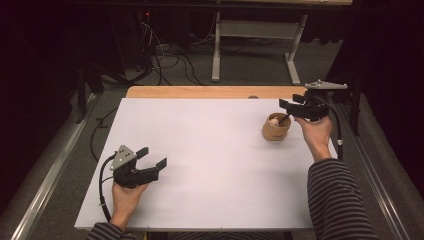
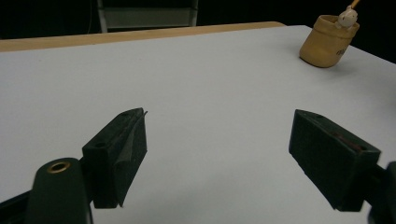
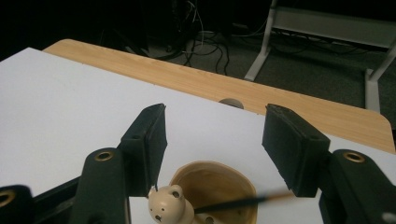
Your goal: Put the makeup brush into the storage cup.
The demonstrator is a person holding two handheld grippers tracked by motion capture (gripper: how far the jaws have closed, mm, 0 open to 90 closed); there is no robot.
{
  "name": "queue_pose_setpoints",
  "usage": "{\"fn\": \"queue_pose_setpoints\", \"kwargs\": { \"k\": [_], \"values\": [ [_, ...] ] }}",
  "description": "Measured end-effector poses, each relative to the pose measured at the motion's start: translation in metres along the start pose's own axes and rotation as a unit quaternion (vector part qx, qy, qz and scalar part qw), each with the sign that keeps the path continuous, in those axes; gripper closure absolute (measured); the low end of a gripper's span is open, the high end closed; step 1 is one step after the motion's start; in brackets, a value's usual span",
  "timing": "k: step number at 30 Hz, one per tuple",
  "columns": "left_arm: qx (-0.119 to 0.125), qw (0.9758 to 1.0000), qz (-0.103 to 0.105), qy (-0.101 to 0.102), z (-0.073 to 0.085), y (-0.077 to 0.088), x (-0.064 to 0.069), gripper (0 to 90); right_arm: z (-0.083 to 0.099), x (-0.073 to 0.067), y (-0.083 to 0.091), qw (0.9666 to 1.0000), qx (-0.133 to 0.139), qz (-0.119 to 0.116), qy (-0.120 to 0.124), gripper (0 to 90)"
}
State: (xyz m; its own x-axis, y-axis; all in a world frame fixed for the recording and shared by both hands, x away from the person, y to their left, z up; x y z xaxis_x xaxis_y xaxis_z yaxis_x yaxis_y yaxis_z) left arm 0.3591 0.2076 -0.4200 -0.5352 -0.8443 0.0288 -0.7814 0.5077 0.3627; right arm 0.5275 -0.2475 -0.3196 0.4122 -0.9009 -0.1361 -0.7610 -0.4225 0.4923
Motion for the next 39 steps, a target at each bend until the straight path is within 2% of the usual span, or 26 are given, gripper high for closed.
{"fn": "queue_pose_setpoints", "kwargs": {
  "k": [5, 19, 28, 39],
  "values": [
    [0.001, 1.0, 0.0, 0.0, 0.0, 0.001, 0.0, 19.9, 0.003, 0.003, 0.011, 0.9998, 0.015, -0.008, -0.009, 42.1],
    [0.002, 1.0, -0.001, 0.0, 0.0, 0.001, 0.0, 20.0, 0.01, 0.0, 0.03, 0.9989, 0.039, -0.026, 0.002, 41.5],
    [0.002, 1.0, -0.001, 0.001, 0.0, 0.001, 0.0, 19.9, 0.014, -0.002, 0.039, 0.9984, 0.045, -0.033, 0.007, 41.6],
    [0.005, 1.0, -0.002, 0.0, -0.001, 0.001, 0.0, 19.9, 0.02, -0.011, 0.051, 0.9975, 0.052, -0.047, 0.015, 41.6]
  ]
}}
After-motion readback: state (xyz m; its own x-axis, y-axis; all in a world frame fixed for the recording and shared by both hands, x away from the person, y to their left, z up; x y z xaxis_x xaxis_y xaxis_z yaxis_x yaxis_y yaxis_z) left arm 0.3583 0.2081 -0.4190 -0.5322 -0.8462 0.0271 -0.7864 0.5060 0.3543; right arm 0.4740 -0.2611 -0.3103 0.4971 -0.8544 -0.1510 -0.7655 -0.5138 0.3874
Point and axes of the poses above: each handheld gripper's, and its own axes: y roughly backward along the jaws, z roughly out of its underside, x roughly to its right, the point moved 5 cm from there along -y, roughly forward along the jaws, and after that the axes turned 7 degrees about -y, right-handed, at the moved point
